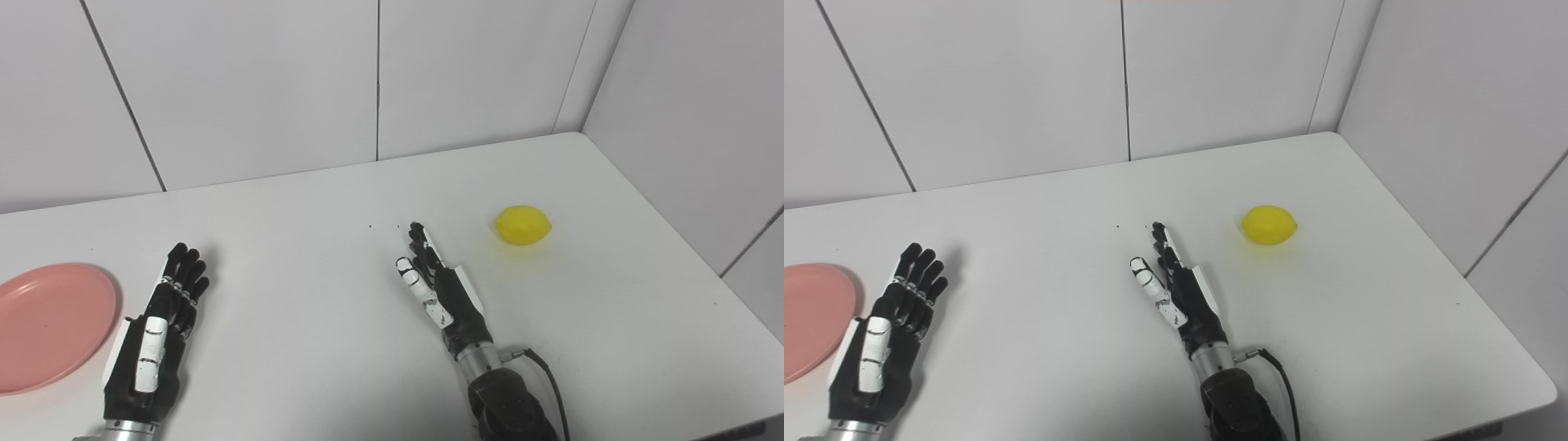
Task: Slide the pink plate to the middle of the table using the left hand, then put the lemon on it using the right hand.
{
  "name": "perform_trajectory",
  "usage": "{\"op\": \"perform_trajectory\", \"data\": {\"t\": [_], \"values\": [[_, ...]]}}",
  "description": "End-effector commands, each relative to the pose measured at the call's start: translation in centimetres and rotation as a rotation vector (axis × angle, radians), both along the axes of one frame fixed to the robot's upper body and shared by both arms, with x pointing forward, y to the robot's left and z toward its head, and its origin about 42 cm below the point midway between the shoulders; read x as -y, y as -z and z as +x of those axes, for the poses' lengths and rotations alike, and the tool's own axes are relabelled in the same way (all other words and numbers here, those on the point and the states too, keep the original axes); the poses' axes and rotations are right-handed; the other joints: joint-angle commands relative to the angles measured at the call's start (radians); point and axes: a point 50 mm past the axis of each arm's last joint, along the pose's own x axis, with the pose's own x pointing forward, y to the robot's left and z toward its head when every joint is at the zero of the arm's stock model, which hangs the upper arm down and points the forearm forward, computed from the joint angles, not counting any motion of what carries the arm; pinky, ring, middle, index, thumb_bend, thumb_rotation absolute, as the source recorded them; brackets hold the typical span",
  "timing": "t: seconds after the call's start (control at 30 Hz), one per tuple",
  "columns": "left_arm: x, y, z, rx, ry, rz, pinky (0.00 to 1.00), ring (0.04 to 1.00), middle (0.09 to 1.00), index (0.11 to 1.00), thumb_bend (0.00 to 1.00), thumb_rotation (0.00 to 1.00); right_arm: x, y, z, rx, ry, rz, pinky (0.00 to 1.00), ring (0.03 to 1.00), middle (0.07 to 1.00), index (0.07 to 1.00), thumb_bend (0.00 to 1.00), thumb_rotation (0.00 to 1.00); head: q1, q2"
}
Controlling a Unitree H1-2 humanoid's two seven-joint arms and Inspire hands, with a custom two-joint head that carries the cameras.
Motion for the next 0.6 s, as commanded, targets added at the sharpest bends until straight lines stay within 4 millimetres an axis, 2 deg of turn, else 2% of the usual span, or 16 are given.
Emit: {"op": "perform_trajectory", "data": {"t": [0.0,0.03,0.07,0.1,0.13,0.17,0.2,0.3,0.4,0.57], "values": [[0.2,2.4,-2.0,-0.068,-0.006,-0.017,1.00,1.000,1.000,1.000,0.70,0.89,0.5,-1.3,-0.2,0.088,-0.011,0.002,1.00,1.000,1.000,1.000,0.54,0.83,0.027,0.007],[0.4,2.3,-2.1,-0.061,-0.006,-0.016,1.00,1.000,1.000,1.000,0.70,0.88,0.7,-1.4,-0.2,0.090,-0.013,-0.001,1.00,1.000,1.000,1.000,0.54,0.84,0.033,0.008],[0.7,2.1,-2.2,-0.052,-0.008,-0.012,1.00,1.000,1.000,1.000,0.70,0.88,0.9,-1.5,-0.2,0.094,-0.018,-0.001,1.00,1.000,1.000,1.000,0.54,0.84,0.072,0.014],[0.9,1.9,-2.3,-0.047,-0.010,-0.010,1.00,1.000,1.000,1.000,0.71,0.88,1.0,-1.5,-0.3,0.097,-0.022,-0.001,1.00,1.000,1.000,1.000,0.53,0.84,0.072,0.014],[1.2,1.7,-2.5,-0.044,-0.015,-0.010,1.00,1.000,1.000,1.000,0.71,0.88,1.2,-1.6,-0.4,0.098,-0.030,0.006,1.00,1.000,1.000,1.000,0.52,0.84,0.117,0.020],[1.4,1.5,-2.6,-0.041,-0.018,-0.009,1.00,1.000,1.000,1.000,0.71,0.88,1.4,-1.7,-0.4,0.099,-0.036,0.011,1.00,1.000,1.000,1.000,0.52,0.83,0.117,0.020],[1.7,1.3,-2.8,-0.042,-0.026,-0.008,1.00,1.000,1.000,1.000,0.71,0.88,1.6,-1.8,-0.5,0.099,-0.047,0.018,1.00,1.000,1.000,1.000,0.53,0.83,0.168,0.026],[2.6,0.8,-3.3,-0.048,-0.050,-0.014,1.00,1.000,1.000,1.000,0.70,0.88,2.3,-2.1,-0.5,0.097,-0.086,0.031,1.00,1.000,1.000,1.000,0.58,0.83,0.217,0.023],[3.1,0.6,-3.8,-0.052,-0.068,-0.026,1.00,1.000,1.000,1.000,0.71,0.86,2.6,-2.2,-0.6,0.099,-0.115,0.051,1.00,1.000,1.000,1.000,0.61,0.81,0.228,0.021],[3.6,0.5,-4.4,-0.082,-0.073,-0.020,1.00,1.000,1.000,1.000,0.72,0.86,2.9,-2.4,-0.8,0.100,-0.123,0.055,1.00,1.000,1.000,1.000,0.59,0.81,0.257,0.008]]}}
